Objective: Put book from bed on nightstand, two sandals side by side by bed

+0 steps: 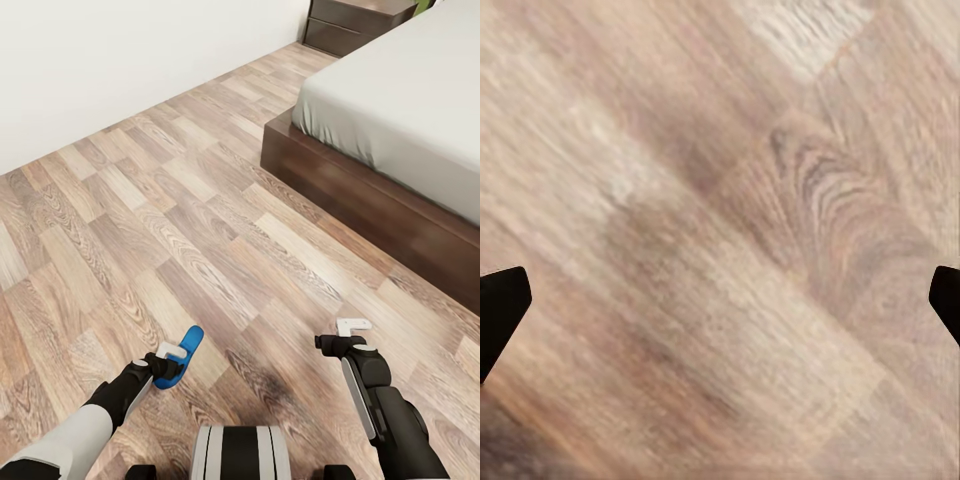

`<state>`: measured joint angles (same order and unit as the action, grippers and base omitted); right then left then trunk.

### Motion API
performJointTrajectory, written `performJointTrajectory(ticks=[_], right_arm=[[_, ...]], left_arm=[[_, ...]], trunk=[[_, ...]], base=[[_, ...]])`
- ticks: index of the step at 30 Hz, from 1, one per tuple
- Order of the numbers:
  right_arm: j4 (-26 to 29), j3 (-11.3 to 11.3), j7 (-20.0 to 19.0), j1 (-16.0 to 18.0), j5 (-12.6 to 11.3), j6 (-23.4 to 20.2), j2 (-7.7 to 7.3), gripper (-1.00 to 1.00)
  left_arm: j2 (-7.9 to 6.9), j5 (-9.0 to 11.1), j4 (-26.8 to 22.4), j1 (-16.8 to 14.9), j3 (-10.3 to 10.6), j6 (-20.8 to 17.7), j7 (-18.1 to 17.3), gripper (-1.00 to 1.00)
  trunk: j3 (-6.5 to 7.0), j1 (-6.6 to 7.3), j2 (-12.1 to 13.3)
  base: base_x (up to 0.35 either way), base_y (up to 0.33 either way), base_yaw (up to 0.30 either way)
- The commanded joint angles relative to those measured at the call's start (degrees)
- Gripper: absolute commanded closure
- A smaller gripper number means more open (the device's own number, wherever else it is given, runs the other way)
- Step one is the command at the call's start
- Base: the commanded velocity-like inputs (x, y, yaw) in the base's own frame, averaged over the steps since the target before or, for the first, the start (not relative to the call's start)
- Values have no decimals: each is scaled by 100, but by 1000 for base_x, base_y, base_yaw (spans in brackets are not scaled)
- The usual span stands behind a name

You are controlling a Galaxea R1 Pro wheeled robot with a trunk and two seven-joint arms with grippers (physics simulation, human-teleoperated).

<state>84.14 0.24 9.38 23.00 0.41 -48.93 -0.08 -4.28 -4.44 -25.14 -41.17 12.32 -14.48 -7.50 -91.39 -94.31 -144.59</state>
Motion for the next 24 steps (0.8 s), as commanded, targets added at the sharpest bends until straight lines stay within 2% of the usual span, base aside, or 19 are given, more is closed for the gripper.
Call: performJointTrajectory(ticks=[1,11,15,16,24], right_arm=[[6,3,9,2,3,-29,-1,-100],[6,5,11,2,3,-29,-1,-100],[6,9,11,2,3,-29,-1,-100],[1,11,11,2,3,-29,-1,-100],[-5,12,11,2,3,-29,-1,-100]], left_arm=[[-3,-44,-16,0,8,-28,-23,-100],[-2,-43,-17,1,8,-28,-23,-100],[3,-40,-17,1,8,-28,-23,-100],[4,-40,-17,-2,8,-27,-23,100],[2,-39,-43,1,8,-19,-23,100]], trunk=[[-26,-2,-3],[-248,-27,-16],[-248,-27,-16],[-248,-27,-16],[-248,-27,-16]], base=[[0,0,0],[0,0,0],[0,0,0],[0,0,0],[0,0,0]])
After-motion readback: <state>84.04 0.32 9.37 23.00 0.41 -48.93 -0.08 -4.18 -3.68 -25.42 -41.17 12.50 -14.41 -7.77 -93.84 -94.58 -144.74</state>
